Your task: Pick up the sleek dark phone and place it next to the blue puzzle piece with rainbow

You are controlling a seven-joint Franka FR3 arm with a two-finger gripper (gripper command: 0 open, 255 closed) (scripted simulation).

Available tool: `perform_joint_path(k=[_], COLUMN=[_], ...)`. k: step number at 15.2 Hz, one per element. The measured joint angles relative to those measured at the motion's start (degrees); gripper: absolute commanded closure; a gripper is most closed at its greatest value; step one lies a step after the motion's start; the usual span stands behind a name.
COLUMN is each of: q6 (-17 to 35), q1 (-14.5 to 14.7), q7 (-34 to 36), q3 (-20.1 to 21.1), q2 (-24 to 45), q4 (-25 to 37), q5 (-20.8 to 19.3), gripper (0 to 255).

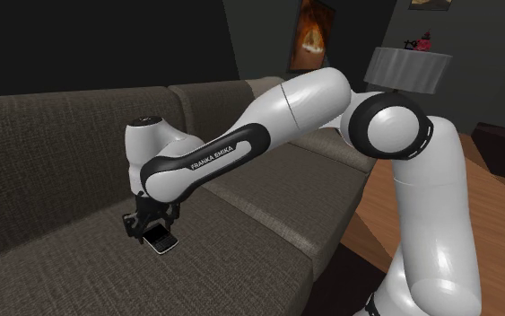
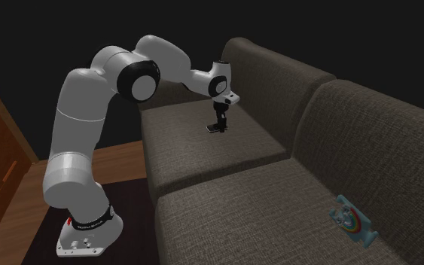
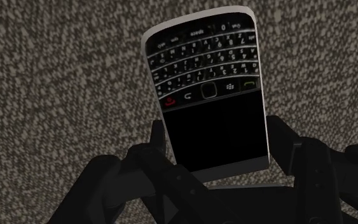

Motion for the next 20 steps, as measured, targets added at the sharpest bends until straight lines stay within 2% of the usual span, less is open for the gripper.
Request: perform_joint_path(k=[8, 20], q6=[-0.73, -8.03], q1=[-0.11, -0.63], q7=[-0.18, -1.43], q3=[0.12, 1.09], q2=[-0.4, -4.12], q4=[0.27, 4.13], q5=[0.24, 2.18], gripper=[255, 255])
